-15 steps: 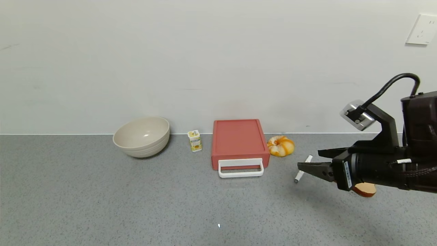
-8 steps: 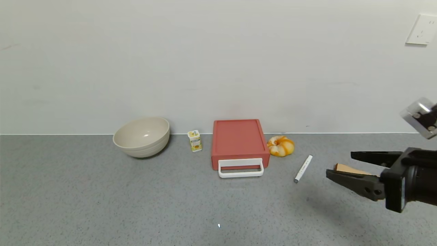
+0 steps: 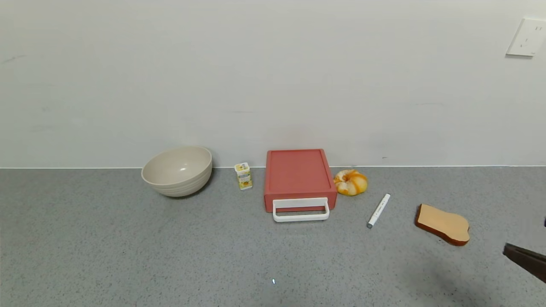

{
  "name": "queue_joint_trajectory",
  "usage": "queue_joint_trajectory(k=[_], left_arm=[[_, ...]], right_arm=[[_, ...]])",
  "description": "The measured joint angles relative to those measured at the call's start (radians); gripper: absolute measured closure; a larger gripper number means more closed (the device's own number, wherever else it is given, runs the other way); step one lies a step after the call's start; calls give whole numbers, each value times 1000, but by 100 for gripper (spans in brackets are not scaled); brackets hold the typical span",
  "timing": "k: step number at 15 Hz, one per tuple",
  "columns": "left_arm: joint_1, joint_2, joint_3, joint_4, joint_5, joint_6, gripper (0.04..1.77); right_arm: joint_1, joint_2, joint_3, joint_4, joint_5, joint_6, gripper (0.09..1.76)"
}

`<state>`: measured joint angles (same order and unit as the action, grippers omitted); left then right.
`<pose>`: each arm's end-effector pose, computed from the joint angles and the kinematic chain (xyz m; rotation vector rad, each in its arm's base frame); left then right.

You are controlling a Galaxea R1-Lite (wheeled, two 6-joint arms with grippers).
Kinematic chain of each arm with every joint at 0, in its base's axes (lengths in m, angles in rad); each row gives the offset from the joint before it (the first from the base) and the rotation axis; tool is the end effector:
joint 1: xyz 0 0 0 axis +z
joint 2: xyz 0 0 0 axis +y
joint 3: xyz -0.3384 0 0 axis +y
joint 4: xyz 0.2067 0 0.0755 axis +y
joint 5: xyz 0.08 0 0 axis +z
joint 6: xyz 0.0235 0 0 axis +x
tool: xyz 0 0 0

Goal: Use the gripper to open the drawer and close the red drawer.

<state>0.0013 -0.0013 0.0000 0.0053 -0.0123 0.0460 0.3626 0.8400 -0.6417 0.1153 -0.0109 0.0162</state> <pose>-0.0283 -0.0003 0.0749 0.0460 0.0037 -0.0111 0.0843 0.0317 0.2534 -0.0426 0.3125 0.3463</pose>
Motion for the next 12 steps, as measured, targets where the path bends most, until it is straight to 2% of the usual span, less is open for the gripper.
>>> queue_joint_trajectory(k=[4, 8, 12], left_arm=[[0, 0, 0, 0, -1, 1, 9], [0, 0, 0, 0, 0, -2, 9], [0, 0, 0, 0, 0, -2, 9]], right_arm=[[-52, -196, -15, 159, -113, 1, 17], [-202, -330, -16, 182, -122, 8, 16], [-243, -485, 29, 194, -98, 9, 15]])
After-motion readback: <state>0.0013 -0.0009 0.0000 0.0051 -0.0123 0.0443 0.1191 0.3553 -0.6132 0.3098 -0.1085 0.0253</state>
